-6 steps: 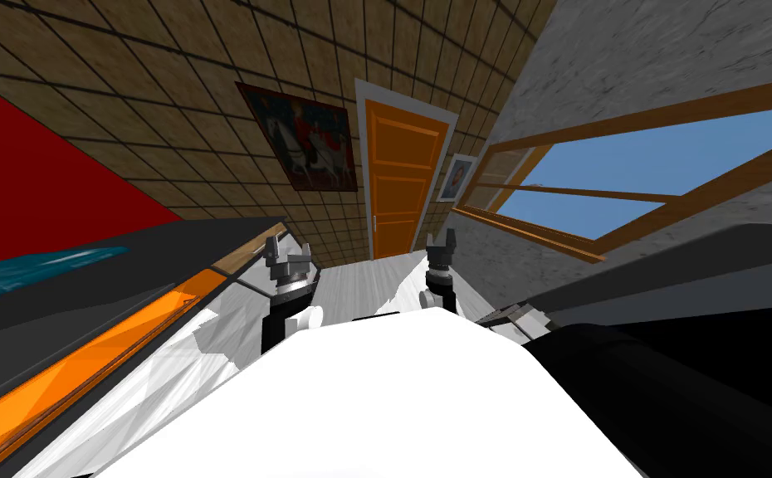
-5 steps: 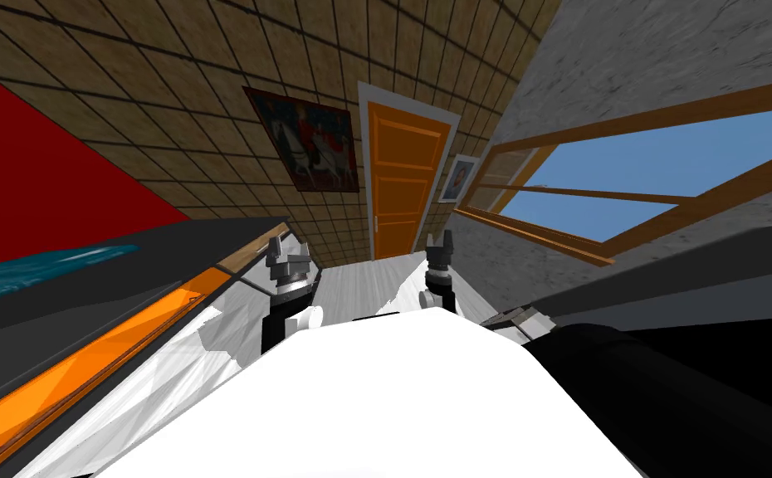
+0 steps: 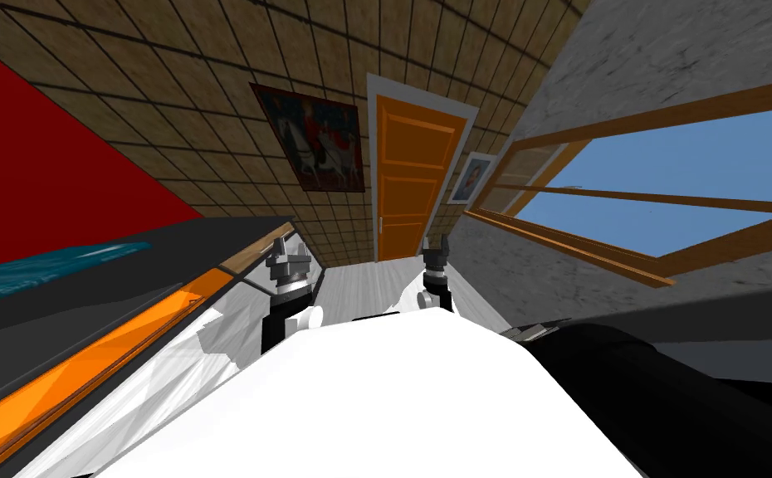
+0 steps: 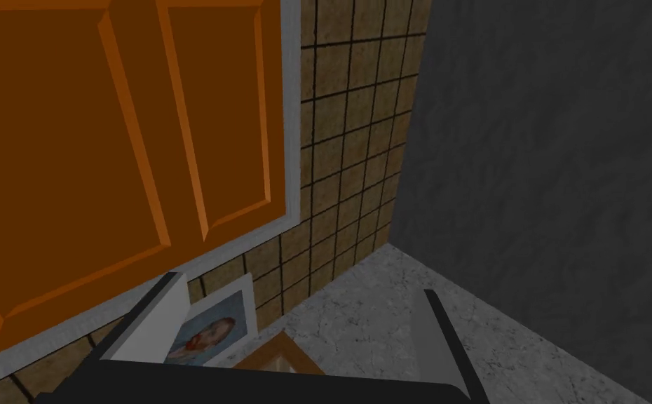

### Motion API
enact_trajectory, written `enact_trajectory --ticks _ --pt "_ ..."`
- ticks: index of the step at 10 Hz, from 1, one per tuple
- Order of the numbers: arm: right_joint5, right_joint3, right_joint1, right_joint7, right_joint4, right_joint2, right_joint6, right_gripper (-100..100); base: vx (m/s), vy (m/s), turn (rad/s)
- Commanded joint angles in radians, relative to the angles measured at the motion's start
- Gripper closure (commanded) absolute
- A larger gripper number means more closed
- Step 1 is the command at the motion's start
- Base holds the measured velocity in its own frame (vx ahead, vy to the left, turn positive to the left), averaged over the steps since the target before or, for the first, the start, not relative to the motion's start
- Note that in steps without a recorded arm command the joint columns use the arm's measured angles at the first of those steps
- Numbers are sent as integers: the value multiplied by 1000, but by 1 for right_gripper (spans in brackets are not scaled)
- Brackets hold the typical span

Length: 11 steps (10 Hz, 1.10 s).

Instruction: Pull the door open

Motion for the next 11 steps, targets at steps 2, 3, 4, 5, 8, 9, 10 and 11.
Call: enact_trajectory --ticks 2,3,4,5,8,9,10,11 --pt "-57 15 -11 -52 60 -21 -19 -100 126 -4 165" --pt "-73 18 -15 -67 77 -27 -24 -100 96 -8 99" --pt "-90 22 -19 -81 94 -33 -29 -100 89 -1 96" --pt "-109 26 -24 -98 113 -39 -34 -100 93 -2 119" --pt "-167 38 -38 -150 174 -58 -51 -100 93 -11 132" --pt "-187 42 -43 -167 194 -64 -57 -100 84 -13 119" --pt "-209 47 -48 -186 217 -71 -63 -100 92 -30 152" --pt "-230 51 -53 -205 239 -77 -69 -100 103 -20 138"
